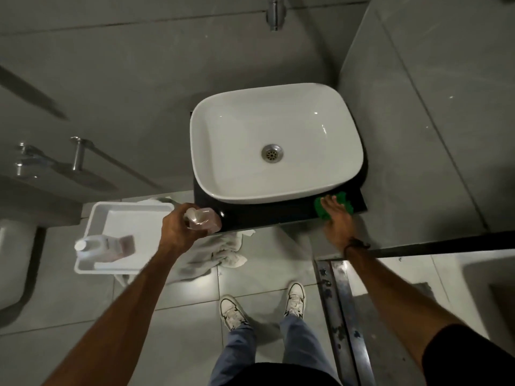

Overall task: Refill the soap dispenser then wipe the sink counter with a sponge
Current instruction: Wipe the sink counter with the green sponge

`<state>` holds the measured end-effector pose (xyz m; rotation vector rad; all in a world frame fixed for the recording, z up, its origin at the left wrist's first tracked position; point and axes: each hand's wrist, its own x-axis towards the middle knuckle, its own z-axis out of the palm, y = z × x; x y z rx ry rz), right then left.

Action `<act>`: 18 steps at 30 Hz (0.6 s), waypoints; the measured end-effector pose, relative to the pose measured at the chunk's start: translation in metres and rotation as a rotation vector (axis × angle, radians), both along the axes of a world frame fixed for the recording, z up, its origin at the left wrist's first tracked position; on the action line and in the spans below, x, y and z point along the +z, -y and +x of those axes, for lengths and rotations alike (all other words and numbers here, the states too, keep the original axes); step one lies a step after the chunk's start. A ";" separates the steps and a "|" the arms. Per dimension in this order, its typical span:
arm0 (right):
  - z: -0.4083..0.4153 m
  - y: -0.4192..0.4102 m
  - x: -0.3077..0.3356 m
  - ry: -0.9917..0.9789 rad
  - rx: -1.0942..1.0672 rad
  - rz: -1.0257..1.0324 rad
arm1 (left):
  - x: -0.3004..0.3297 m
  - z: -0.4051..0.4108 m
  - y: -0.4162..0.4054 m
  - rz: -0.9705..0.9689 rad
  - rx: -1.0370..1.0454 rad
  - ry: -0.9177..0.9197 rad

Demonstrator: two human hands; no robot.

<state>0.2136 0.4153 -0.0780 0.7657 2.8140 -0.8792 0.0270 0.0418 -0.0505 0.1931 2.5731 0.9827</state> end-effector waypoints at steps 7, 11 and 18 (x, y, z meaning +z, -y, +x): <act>-0.003 -0.049 -0.002 0.106 -0.102 0.126 | 0.000 0.006 -0.016 -0.033 0.038 -0.015; -0.006 -0.039 -0.004 0.108 -0.146 0.136 | 0.004 0.003 -0.022 -0.067 0.052 -0.030; 0.000 0.000 0.007 0.186 -0.193 0.076 | 0.004 0.010 -0.023 -0.012 0.053 0.007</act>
